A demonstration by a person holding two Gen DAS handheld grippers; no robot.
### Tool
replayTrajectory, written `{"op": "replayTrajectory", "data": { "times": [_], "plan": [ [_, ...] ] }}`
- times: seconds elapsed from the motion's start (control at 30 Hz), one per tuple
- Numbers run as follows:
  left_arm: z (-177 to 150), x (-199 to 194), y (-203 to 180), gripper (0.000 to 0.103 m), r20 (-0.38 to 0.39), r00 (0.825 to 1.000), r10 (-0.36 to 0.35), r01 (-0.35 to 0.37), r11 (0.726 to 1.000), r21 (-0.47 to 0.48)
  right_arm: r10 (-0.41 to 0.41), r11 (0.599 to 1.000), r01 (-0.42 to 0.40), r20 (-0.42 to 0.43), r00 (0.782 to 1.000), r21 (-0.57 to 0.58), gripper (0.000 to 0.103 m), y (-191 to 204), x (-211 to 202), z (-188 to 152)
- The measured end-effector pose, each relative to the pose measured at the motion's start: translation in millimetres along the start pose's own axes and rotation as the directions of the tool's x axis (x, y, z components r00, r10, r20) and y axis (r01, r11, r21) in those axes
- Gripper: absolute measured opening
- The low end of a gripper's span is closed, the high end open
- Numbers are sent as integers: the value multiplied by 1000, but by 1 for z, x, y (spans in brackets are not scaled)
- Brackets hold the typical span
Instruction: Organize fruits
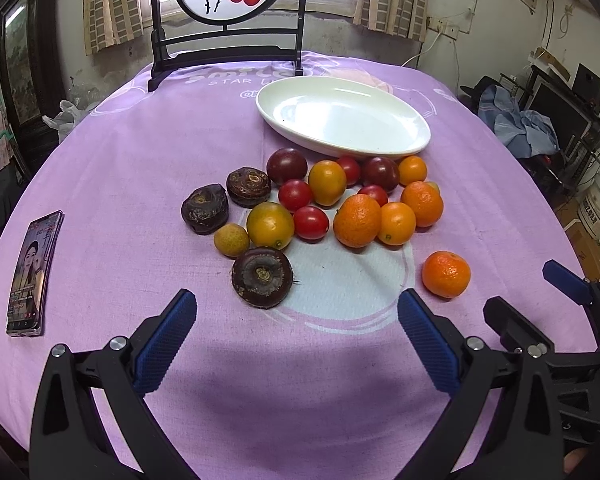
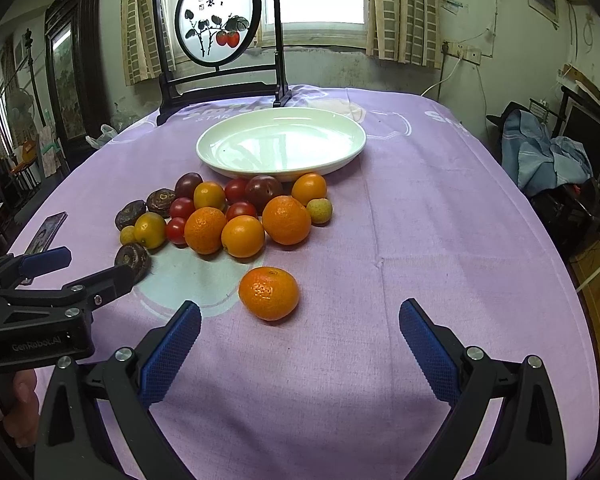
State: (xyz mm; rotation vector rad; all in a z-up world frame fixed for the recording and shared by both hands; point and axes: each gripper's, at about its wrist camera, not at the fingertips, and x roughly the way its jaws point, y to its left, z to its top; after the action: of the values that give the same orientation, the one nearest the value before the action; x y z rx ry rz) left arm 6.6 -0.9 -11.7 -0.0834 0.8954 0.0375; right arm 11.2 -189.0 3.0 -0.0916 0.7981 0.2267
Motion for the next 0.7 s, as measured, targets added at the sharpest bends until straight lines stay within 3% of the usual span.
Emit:
{"op": "replayTrajectory", "data": {
  "times": [0.7],
  "plan": [
    [-2,2,-2,99,-8,1000,-2,2,1000,0,7,1000,-7,-6,1000,6,100,0,3,-3]
  ]
}}
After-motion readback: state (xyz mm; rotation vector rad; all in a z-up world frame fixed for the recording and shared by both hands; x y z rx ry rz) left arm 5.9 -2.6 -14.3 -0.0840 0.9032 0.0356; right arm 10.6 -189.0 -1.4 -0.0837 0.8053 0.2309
